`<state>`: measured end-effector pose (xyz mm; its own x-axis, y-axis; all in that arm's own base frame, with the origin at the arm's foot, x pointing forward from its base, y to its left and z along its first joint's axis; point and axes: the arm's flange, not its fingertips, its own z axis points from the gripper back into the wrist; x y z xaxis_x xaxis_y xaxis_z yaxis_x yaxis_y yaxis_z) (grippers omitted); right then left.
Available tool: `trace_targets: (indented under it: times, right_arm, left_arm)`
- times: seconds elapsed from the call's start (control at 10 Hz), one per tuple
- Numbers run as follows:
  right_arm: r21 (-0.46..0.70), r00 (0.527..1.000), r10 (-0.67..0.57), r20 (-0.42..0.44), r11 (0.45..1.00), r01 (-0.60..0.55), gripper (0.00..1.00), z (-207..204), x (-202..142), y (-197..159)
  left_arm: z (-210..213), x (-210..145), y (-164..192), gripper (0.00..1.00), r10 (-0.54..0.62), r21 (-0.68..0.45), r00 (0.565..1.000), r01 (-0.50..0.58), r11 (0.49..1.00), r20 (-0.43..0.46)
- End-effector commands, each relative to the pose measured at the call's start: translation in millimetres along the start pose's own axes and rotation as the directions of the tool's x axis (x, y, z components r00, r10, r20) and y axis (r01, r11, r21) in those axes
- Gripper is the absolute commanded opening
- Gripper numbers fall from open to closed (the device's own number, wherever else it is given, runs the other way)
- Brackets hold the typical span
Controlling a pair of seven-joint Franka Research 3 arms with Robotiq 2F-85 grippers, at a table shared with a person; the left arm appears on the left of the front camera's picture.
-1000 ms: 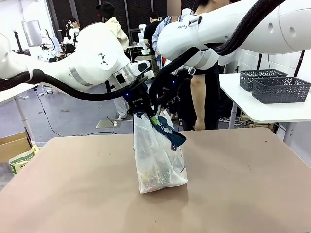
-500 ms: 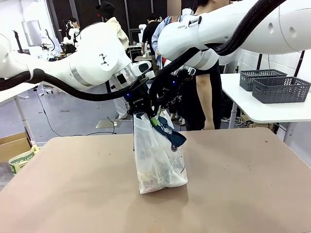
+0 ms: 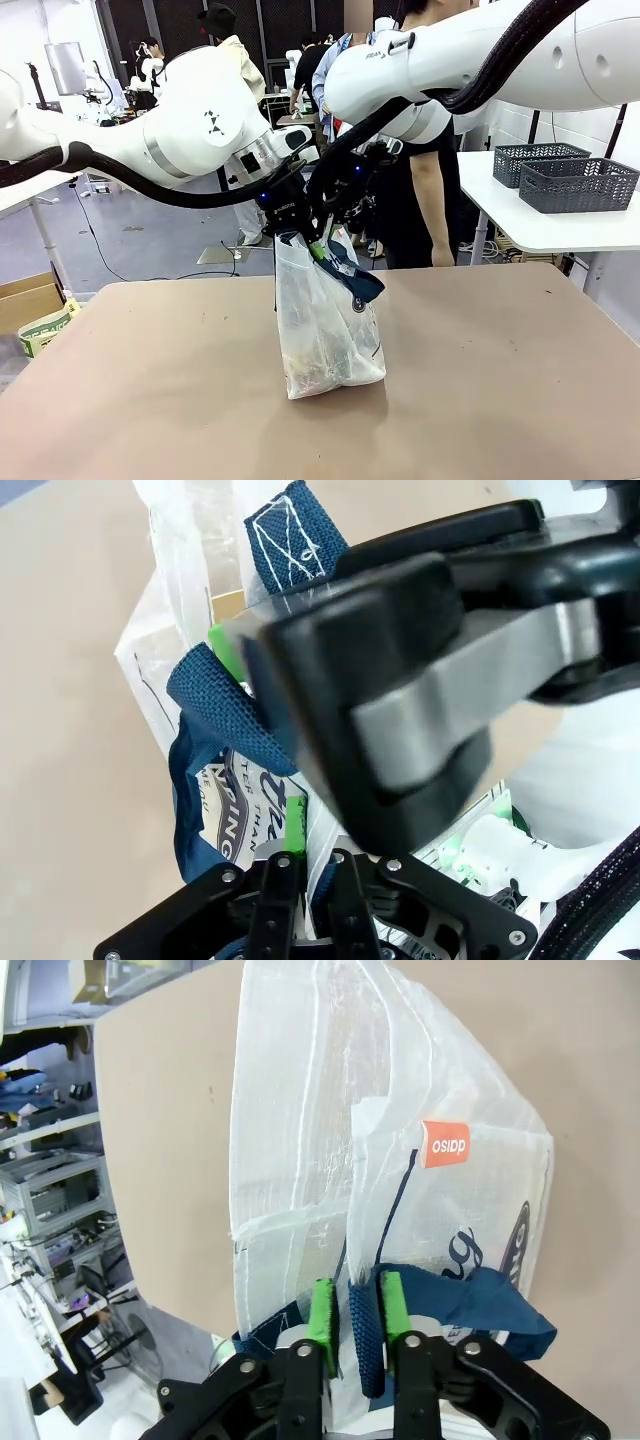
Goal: Transfer purchased items from the store into the shopping bag.
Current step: Move the Reusable shopping bag to the right side of the table.
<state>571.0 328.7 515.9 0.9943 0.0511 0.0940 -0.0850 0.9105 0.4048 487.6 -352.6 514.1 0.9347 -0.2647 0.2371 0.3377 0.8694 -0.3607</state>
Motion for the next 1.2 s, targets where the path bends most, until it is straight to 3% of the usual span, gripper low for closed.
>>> trace_targets:
  times: [0.0, 0.1, 0.2, 0.5, 0.7, 0.9, 1.0, 1.1]
  right_arm:
    - [0.044, 1.000, 0.000, 0.024, 0.999, -0.001, 0.76, 6.6, -10.0, -10.3]
    - [0.066, 0.999, -0.017, 0.039, 0.998, 0.014, 0.93, 12.1, -13.5, -15.9]
    - [0.081, 0.998, -0.033, 0.062, 0.996, 0.028, 1.00, 18.7, -17.6, -21.8]
    - [0.164, 0.987, -0.091, 0.136, 0.984, 0.068, 1.00, 43.6, -27.4, -57.7]
    - [0.155, 0.978, -0.114, 0.178, 0.984, 0.086, 1.00, 58.5, -42.7, -74.4]
    - [0.059, 0.990, -0.045, 0.135, 0.998, 0.037, 1.00, 68.5, -68.6, -81.0]
    - [-0.051, 0.993, 0.047, 0.113, 0.998, -0.041, 1.00, 73.5, -84.5, -83.6]
    - [-0.131, 0.972, 0.208, 0.109, 0.972, -0.194, 1.00, 81.5, -104.7, -82.3]
  left_arm:
    - [1.7, 0.0, 0.7, 0.00, 0.005, -0.008, 1.000, -0.005, 1.000, 0.002]
    - [1.7, 0.0, 0.7, 0.00, 0.005, -0.008, 1.000, -0.005, 1.000, 0.002]
    - [1.7, 0.0, 0.7, 0.00, 0.005, -0.008, 1.000, -0.005, 1.000, 0.002]
    - [1.7, 0.0, 0.7, 0.00, 0.005, -0.008, 1.000, -0.005, 1.000, 0.002]
    - [1.7, 0.0, 0.7, 0.00, 0.005, -0.008, 1.000, -0.005, 1.000, 0.002]
    - [1.7, 0.0, 0.7, 0.00, 0.005, -0.008, 1.000, -0.005, 1.000, 0.002]
    - [1.7, 0.0, 0.7, 0.00, 0.005, -0.008, 1.000, -0.005, 1.000, 0.002]
    - [1.7, 0.0, 0.7, 0.00, 0.005, -0.008, 1.000, -0.005, 1.000, 0.002]
